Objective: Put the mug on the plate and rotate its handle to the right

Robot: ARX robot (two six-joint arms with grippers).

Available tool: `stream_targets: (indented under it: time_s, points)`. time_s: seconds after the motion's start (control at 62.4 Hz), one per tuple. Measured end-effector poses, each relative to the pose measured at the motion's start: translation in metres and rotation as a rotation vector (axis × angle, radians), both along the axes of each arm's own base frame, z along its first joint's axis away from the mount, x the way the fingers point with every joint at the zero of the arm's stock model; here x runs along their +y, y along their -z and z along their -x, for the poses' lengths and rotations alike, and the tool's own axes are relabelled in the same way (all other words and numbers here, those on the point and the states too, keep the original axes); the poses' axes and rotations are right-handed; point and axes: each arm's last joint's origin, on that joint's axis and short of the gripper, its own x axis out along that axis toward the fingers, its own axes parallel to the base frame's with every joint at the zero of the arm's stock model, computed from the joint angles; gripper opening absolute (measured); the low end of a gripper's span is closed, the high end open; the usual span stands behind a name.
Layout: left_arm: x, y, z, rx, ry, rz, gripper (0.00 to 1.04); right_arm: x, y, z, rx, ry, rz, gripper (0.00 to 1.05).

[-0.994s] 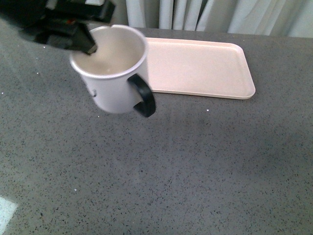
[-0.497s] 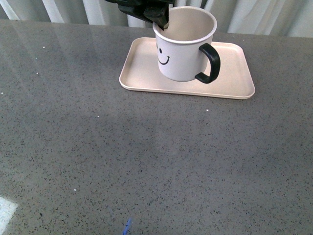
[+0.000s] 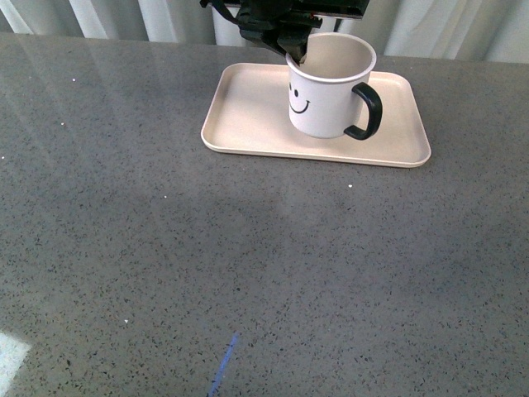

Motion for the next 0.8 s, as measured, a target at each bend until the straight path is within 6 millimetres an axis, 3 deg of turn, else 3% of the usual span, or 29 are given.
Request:
stream_targets:
  time_s: [0.321,0.801]
  points:
    - [-0.001,0.017,-0.010,0.025,-0.017,-0.030,0.02,0.000,0.000,0.000,0.000,0.000,0.000,0.96]
    - [-0.005,0.026,-0.019,0.035,-0.031,-0.059,0.02,0.000,0.000,0.000,0.000,0.000,0.000,0.96]
